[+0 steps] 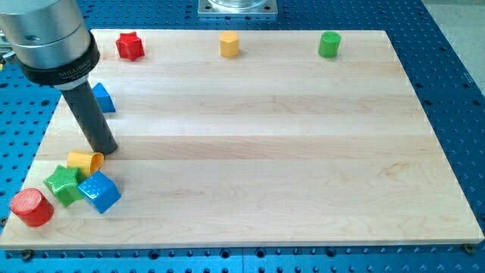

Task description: Add the triangle into the group of blocks

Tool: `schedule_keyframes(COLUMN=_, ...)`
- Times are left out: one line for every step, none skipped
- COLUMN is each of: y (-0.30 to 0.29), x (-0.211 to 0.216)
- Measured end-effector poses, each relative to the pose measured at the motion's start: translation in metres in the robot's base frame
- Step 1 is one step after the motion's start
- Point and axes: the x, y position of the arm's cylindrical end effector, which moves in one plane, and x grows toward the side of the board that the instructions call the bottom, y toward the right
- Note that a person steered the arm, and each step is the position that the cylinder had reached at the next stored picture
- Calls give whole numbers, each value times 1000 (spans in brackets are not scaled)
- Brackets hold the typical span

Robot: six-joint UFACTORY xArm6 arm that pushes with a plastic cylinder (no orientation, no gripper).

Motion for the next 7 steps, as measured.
schedule_keyframes(y=-45, x=-39)
schedule_keyframes(y=-101, x=-67)
schedule_keyframes(y=-52, x=-136)
schedule_keyframes(y=4, x=-119)
schedule_keyframes(y=6, x=-16)
schedule_keyframes(y=19, x=-85)
schedule_keyframes(y=8, x=-164)
